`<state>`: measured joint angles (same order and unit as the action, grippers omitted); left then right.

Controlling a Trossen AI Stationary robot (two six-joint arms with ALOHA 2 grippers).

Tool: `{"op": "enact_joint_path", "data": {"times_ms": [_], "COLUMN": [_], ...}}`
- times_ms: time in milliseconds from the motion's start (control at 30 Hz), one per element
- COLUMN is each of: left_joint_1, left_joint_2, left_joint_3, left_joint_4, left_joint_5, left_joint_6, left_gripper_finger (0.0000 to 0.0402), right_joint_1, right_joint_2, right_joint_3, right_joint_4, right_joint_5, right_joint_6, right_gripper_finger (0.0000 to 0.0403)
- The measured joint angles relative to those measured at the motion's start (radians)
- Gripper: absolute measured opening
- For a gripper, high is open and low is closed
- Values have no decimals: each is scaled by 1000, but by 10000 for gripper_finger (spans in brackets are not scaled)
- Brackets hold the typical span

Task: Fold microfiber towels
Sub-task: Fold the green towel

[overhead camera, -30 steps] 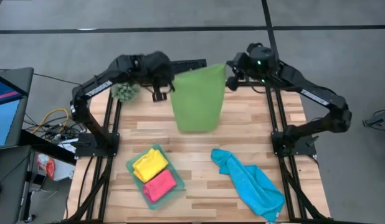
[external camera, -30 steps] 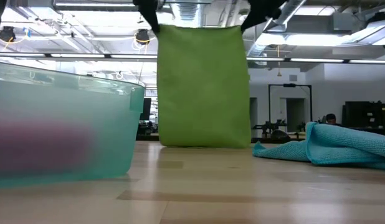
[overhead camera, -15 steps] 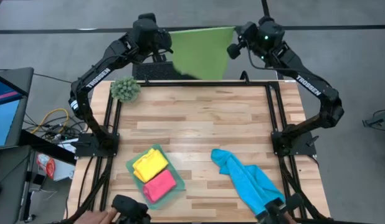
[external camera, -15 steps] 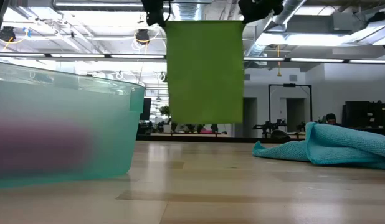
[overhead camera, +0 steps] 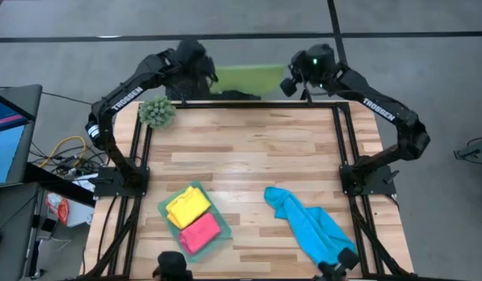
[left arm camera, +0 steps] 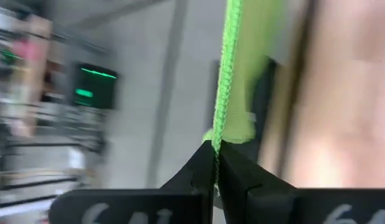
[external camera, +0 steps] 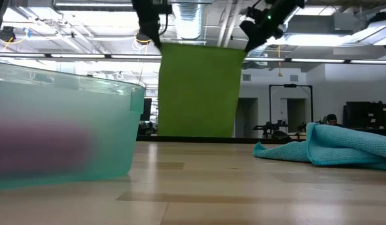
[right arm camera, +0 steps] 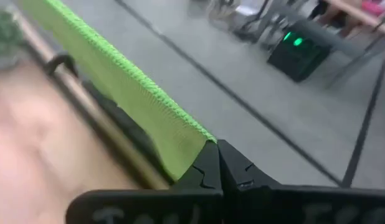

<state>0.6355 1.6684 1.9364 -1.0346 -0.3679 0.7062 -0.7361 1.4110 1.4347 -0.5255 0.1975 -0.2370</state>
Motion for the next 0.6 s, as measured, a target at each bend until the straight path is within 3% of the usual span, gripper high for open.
{"op": "enact_joint_path", "data": {"times_ms": [267, 600], "left_joint_1": [-121, -420], "left_joint_2": [2, 1], "left_joint_3": [-171, -379], "left_joint_4": [-182, -177], "left_joint_5": [92, 144], "left_joint_6": [-221, -511], "left_gripper_finger": [2, 2], "right_joint_1": [141, 407], "right_joint_2": [-139, -343], "right_joint_3": [-271, -557], "right_joint_4": [-41, -52], "right_joint_5": [-23, -4], "right_joint_6": [135, 503], "right_gripper_finger": [0, 0]}}
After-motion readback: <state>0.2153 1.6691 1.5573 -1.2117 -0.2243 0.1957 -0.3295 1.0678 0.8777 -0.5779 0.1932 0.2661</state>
